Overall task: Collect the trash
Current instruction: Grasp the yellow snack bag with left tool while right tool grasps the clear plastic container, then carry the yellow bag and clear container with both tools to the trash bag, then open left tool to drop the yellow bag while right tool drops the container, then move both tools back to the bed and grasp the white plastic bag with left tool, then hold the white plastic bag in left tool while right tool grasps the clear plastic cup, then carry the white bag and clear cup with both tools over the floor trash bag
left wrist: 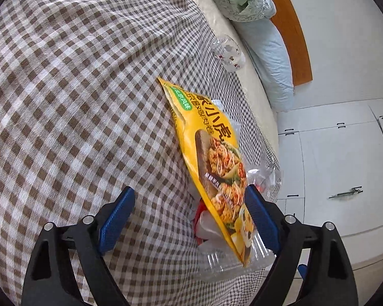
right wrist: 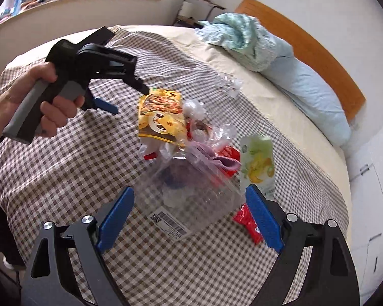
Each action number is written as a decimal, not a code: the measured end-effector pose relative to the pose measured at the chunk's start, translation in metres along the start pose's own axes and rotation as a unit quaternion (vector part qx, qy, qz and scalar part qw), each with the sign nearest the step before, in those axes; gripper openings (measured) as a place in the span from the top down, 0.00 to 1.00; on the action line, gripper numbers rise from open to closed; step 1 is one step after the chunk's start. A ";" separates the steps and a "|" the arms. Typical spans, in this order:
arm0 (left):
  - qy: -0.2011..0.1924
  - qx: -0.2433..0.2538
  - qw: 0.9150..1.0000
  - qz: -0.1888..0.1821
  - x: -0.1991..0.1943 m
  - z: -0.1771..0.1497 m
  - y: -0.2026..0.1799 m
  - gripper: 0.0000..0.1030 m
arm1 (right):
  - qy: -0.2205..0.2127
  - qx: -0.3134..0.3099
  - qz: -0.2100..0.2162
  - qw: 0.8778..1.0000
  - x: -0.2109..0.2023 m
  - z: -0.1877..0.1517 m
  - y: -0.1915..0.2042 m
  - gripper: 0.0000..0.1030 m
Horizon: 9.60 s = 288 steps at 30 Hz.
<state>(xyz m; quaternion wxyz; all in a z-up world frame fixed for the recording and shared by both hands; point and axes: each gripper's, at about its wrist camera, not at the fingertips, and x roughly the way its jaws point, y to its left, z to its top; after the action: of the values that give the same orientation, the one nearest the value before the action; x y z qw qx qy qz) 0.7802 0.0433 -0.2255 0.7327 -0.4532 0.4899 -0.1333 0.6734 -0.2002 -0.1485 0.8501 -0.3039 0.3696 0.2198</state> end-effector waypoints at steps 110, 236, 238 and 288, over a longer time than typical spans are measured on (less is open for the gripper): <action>0.385 0.421 0.785 0.243 0.196 -0.714 -0.017 0.69 | 0.176 0.584 -0.061 0.790 -0.137 -0.637 0.115 0.58; -0.181 0.387 0.903 0.049 -0.075 -0.159 -0.123 0.99 | -0.057 0.374 -0.078 0.922 -0.120 -0.120 -0.090 0.98; -0.169 0.409 0.896 0.033 -0.079 -0.184 -0.138 0.99 | -0.053 0.390 -0.084 0.916 -0.152 -0.161 -0.072 0.98; 0.453 0.545 0.689 0.153 0.185 -0.713 -0.068 0.98 | 0.129 0.668 -0.043 0.732 -0.177 -0.638 0.206 0.42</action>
<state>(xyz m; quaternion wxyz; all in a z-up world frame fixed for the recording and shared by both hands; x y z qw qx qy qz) 0.2886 -0.4932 -0.3600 0.5500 0.2223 0.6663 -0.4518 0.1232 -0.5119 -0.4324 0.7869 0.3013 0.5135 -0.1622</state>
